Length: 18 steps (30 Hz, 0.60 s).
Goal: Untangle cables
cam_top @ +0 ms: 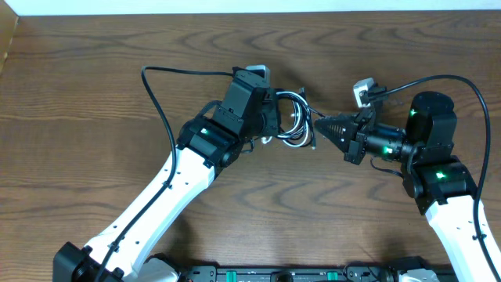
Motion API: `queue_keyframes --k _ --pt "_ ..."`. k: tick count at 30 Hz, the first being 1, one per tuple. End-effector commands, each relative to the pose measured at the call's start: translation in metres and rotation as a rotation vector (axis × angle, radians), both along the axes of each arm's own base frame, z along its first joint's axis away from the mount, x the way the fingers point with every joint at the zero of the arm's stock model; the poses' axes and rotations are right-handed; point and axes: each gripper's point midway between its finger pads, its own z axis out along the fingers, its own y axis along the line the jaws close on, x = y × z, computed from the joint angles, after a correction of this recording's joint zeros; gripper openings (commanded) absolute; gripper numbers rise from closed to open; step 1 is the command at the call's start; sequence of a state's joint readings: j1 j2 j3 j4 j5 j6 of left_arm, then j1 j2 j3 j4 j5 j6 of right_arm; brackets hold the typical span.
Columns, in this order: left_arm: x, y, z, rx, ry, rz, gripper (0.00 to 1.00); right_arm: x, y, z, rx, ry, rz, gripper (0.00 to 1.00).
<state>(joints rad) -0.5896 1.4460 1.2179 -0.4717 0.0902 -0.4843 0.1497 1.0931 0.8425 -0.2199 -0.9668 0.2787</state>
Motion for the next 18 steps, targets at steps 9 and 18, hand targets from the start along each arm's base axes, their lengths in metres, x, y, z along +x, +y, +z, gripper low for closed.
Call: queue_keyframes --k 9,18 --pt "0.007 0.004 0.010 0.057 -0.072 -0.037 0.07 -0.016 0.005 0.011 0.056 0.007 0.094 0.01" --pt "0.011 -0.005 0.020 0.020 -0.112 -0.038 0.07 -0.016 0.004 0.006 0.054 0.050 0.077 0.81"
